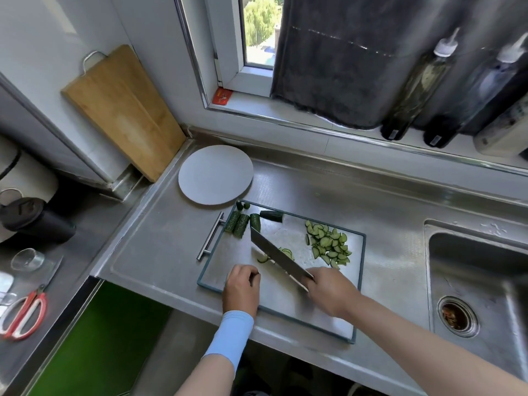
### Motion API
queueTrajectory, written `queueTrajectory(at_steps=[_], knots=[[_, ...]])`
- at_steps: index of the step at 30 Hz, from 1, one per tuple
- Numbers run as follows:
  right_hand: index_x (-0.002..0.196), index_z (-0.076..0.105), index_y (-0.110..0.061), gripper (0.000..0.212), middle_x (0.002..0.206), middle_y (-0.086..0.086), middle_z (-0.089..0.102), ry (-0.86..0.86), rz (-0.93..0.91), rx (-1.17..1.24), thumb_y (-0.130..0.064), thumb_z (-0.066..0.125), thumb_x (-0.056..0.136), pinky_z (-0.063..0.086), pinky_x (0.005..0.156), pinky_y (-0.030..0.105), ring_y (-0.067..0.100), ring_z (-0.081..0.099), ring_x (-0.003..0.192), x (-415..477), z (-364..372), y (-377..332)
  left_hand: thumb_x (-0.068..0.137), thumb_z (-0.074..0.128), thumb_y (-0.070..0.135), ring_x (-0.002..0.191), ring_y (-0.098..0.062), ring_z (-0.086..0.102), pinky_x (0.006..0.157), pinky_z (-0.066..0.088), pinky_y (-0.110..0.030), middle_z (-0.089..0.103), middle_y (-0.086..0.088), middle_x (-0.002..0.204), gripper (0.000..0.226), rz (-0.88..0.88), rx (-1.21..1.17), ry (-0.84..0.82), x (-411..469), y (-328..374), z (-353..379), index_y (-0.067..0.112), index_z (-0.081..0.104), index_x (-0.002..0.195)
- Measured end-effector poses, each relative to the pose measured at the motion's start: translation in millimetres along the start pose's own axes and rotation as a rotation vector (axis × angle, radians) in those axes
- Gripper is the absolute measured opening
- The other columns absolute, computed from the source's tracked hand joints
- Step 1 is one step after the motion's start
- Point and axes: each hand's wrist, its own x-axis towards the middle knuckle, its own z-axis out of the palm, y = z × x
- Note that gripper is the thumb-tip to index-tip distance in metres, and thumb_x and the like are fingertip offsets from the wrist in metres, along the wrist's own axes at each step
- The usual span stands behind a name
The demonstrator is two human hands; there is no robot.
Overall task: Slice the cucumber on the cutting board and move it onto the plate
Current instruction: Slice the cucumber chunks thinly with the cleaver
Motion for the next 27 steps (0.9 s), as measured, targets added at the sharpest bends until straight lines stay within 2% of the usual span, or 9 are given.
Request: queueTrajectory(at_steps=[3,8,11,14,17,20,23,25,27], knots=[[0.068,0.049,-0.023,0.036,0.065,-0.002,0.058,0.054,-0.010,0.059,-0.032,0.044,0.103,0.036,0.056,0.031,0.018,0.051,0.058,-4.9,-10.9,11.2,0.083,0.066,0.001,0.082,-0.015,0.054,0.077,0.048,-0.028,0.058,0.002,0.088,0.012,-0.013,-0.036,-0.062,19.4,20.0,8.7,0.013,0.067,0.081],[0.072,0.050,-0.022,0.034,0.058,-0.005,0.053,0.199,-0.055,0.021,-0.035,0.041,0.102,0.035,0.054,0.031,0.013,0.045,0.054,-9.7,-32.6,26.2,0.087,0.063,0.005,0.089,-0.014,0.058,0.085,0.045,-0.020,0.059,0.005,0.097,0.014,-0.017,-0.068,-0.204,39.3,51.4,18.0,0.014,0.070,0.096],[0.073,0.041,-0.034,0.029,0.058,-0.008,0.048,0.239,-0.144,-0.137,-0.040,0.037,0.101,0.031,0.053,0.027,0.010,0.044,0.058,-11.2,-43.0,32.0,0.090,0.055,0.002,0.090,-0.014,0.060,0.083,0.048,-0.024,0.060,0.008,0.098,0.022,-0.073,-0.135,-0.084,41.7,55.9,6.4,0.018,0.068,0.097],[0.093,0.048,-0.038,0.015,0.078,-0.010,0.064,0.261,-0.271,-0.291,-0.047,0.039,0.100,0.039,0.058,0.031,0.017,0.057,0.072,-10.8,-46.1,37.7,0.089,0.046,-0.001,0.085,-0.018,0.061,0.070,0.045,-0.024,0.064,0.008,0.090,0.030,-0.207,-0.249,0.117,44.9,58.6,-20.6,0.025,0.062,0.089],[0.112,0.056,-0.035,0.026,0.096,-0.009,0.071,0.287,-0.342,-0.364,-0.051,0.045,0.095,0.040,0.059,0.030,0.018,0.062,0.082,-10.4,-46.6,37.7,0.083,0.050,0.000,0.081,-0.020,0.057,0.068,0.044,-0.026,0.060,0.009,0.084,0.027,-0.076,-0.235,0.227,50.7,60.7,-43.0,0.026,0.057,0.082],[0.106,0.059,-0.035,0.026,0.094,-0.009,0.071,0.297,-0.360,-0.390,-0.054,0.053,0.089,0.032,0.052,0.028,0.017,0.057,0.075,-8.5,-47.7,29.2,0.082,0.064,0.021,0.092,-0.010,0.052,0.079,0.043,-0.022,0.055,0.017,0.093,0.012,0.190,-0.113,-0.109,53.2,70.9,-45.9,0.029,0.061,0.090],[0.098,0.061,-0.031,0.026,0.088,-0.008,0.070,0.288,-0.334,-0.430,-0.054,0.057,0.086,0.046,0.060,0.030,0.019,0.062,0.077,-4.2,-48.0,20.5,0.078,0.067,0.045,0.105,-0.003,0.044,0.089,0.039,-0.016,0.049,0.018,0.109,0.032,0.299,0.095,-0.519,56.6,79.0,-35.8,0.038,0.060,0.108],[0.087,0.055,-0.024,0.026,0.082,-0.005,0.066,0.277,-0.319,-0.488,-0.050,0.058,0.087,0.041,0.058,0.030,0.019,0.058,0.073,-3.0,-49.1,14.1,0.079,0.065,0.050,0.107,-0.006,0.044,0.094,0.039,-0.022,0.049,0.015,0.112,0.036,0.310,0.142,-0.572,63.0,77.8,-30.4,0.040,0.059,0.113],[0.084,0.055,-0.021,0.025,0.080,-0.003,0.065,0.274,-0.312,-0.524,-0.046,0.059,0.088,0.036,0.057,0.031,0.020,0.057,0.072,-3.1,-50.0,8.8,0.081,0.066,0.050,0.107,-0.005,0.045,0.091,0.036,-0.019,0.050,0.013,0.113,0.035,0.283,0.115,-0.577,70.0,75.1,-29.3,0.038,0.059,0.113]])
